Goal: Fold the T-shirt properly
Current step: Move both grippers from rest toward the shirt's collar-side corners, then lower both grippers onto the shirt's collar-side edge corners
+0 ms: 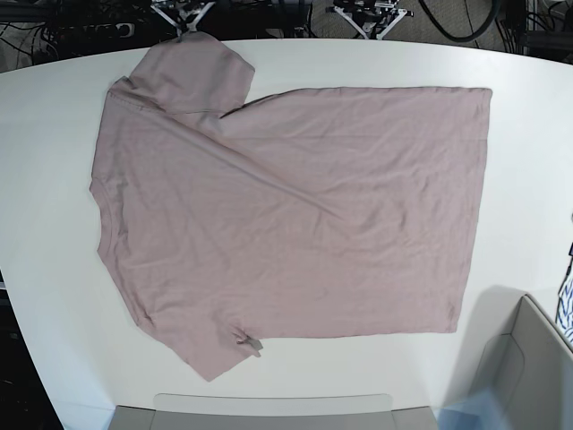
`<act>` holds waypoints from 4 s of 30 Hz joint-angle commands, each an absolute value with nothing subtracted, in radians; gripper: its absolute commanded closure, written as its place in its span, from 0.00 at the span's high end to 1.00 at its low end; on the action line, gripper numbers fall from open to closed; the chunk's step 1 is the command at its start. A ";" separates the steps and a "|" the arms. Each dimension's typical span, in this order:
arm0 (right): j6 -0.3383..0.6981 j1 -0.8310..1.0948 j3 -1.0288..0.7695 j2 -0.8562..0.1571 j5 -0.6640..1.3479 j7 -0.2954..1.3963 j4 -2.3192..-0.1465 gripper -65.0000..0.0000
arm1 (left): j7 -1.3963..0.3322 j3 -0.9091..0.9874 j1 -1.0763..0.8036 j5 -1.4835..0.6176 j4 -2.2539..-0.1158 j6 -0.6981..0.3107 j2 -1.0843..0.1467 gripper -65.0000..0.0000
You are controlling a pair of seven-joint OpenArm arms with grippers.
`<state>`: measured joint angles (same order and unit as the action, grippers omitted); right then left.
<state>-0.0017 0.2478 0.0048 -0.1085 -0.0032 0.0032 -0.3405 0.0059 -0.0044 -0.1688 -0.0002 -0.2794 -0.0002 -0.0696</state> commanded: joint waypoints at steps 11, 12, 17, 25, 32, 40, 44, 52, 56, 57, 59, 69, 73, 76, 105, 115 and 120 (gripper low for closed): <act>0.001 0.549 0.116 -0.234 0.005 0.001 -0.719 0.00 | 0.005 -0.002 -0.490 0.001 -0.717 0.004 -0.145 0.00; 0.001 0.587 0.131 -0.246 0.005 0.001 -0.766 0.00 | 0.004 -0.001 -0.524 0.001 -0.768 0.004 -0.147 0.00; 0.001 0.777 0.137 -0.280 0.007 0.002 -1.006 0.00 | 0.004 -0.001 -0.685 -0.001 -0.978 0.004 -0.151 0.00; -0.002 0.997 0.136 -0.420 0.211 0.004 -1.328 0.00 | 0.001 0.004 -0.915 -0.001 -1.310 0.004 -0.151 0.00; -0.007 1.175 0.041 -0.513 0.348 0.004 -1.635 0.00 | -0.059 0.117 -1.073 -0.001 -1.610 0.002 -0.153 0.00; -0.007 1.234 -0.191 -0.463 0.346 0.067 -1.980 0.00 | -0.070 0.134 -1.138 -0.001 -1.883 0.002 -0.147 0.00; -0.007 1.188 -0.272 -0.423 0.346 0.162 -2.074 0.00 | -0.070 0.131 -1.125 -0.001 -1.975 0.002 -0.145 0.00; -0.005 1.038 -0.315 -0.418 0.355 0.251 -2.069 0.00 | -0.105 0.047 -1.000 -0.001 -2.046 0.002 -0.143 0.00; -0.001 0.914 -0.329 -0.331 0.453 0.410 -2.068 0.00 | -0.225 -0.005 -0.903 -0.001 -2.046 0.002 -0.143 0.00; 0.001 0.898 -0.354 -0.312 0.489 0.444 -2.068 0.00 | -0.243 -0.019 -0.883 -0.001 -2.046 0.001 -0.143 0.00; 0.005 0.865 -0.384 -0.297 0.559 0.504 -2.068 0.02 | -0.257 -0.051 -0.855 -0.001 -2.046 0.001 -0.143 0.00; 0.182 0.837 -0.610 -0.306 0.900 0.677 -2.066 0.37 | -0.255 -0.094 -0.835 0.001 -2.046 0.001 -0.151 0.16; 0.306 0.802 -0.760 -0.282 0.923 0.796 -2.055 0.37 | -0.255 -0.099 -0.835 0.001 -2.046 0.001 -0.151 0.21; 0.355 0.763 -0.842 -0.229 0.921 0.865 -1.997 0.37 | -0.255 -0.097 -0.835 0.001 -2.046 0.001 -0.151 0.21; 0.447 0.642 -0.587 -0.165 0.829 0.892 -1.541 0.37 | -0.263 -0.094 -0.843 0.001 -2.046 0.001 -0.153 0.21; 0.447 0.647 -0.559 -0.165 0.829 0.891 -1.544 0.37 | -0.266 -0.044 -0.811 -0.191 -2.046 0.001 -0.174 0.21; 0.447 0.647 -0.559 -0.196 0.829 0.891 -1.566 0.37 | -0.369 0.150 -0.762 -0.665 -2.038 0.001 -0.260 0.32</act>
<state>0.4957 0.6292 -0.5549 -0.1905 0.9279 0.8299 -1.5700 -0.3904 0.1429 -0.7570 -0.6533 -2.0220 0.0170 -0.2565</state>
